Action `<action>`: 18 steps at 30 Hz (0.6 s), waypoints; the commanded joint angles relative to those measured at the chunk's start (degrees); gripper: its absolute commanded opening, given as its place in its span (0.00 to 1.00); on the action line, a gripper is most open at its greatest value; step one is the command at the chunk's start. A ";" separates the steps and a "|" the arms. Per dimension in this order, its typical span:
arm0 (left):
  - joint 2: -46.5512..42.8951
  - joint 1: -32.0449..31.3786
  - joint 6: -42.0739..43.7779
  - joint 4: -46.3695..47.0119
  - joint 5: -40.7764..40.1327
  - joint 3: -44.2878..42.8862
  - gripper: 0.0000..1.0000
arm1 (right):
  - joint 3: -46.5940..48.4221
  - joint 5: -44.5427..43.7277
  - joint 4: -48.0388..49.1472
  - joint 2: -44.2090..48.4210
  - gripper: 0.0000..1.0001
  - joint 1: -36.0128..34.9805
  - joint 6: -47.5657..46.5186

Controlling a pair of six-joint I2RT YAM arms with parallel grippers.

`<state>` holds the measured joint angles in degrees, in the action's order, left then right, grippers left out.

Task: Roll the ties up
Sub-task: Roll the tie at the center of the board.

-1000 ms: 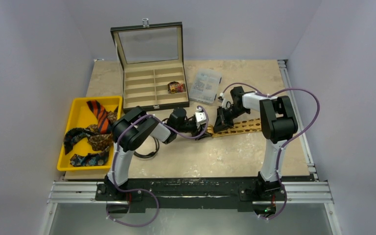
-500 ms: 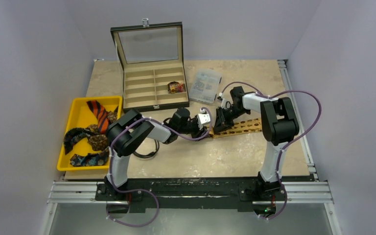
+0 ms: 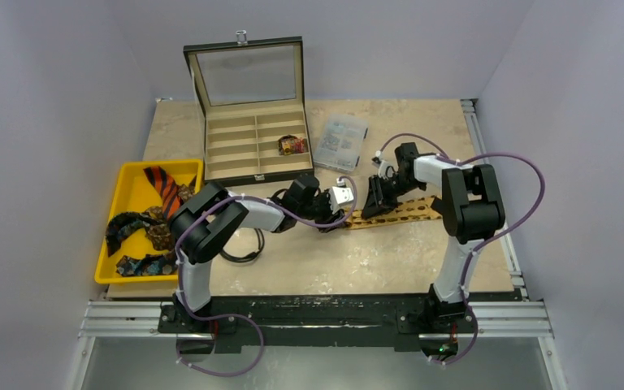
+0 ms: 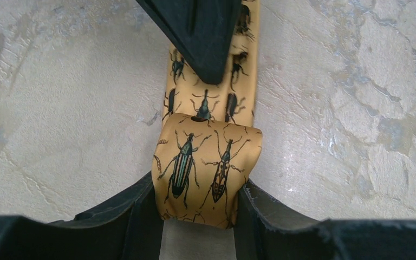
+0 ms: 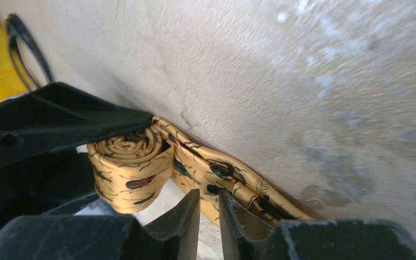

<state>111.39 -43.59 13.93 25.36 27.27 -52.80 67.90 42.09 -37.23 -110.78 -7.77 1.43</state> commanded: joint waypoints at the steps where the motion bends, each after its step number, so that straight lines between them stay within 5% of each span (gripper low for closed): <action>1: 1.30 -0.12 -0.04 -12.81 -6.18 -1.08 0.00 | -1.92 -5.29 1.99 -2.93 0.21 -0.53 -1.14; 12: -7.09 -0.43 2.44 -16.31 -11.40 1.21 0.00 | 2.75 -15.02 2.45 -8.29 0.19 -0.47 -4.18; 18: -4.01 -1.05 4.98 -22.79 -12.71 -1.02 0.00 | 6.89 -8.79 0.38 -8.30 0.29 -0.82 -6.61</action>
<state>106.06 -44.84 16.16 14.04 19.00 -52.99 72.51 42.28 -40.01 -116.84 -9.56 1.39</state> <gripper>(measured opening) 0.415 0.225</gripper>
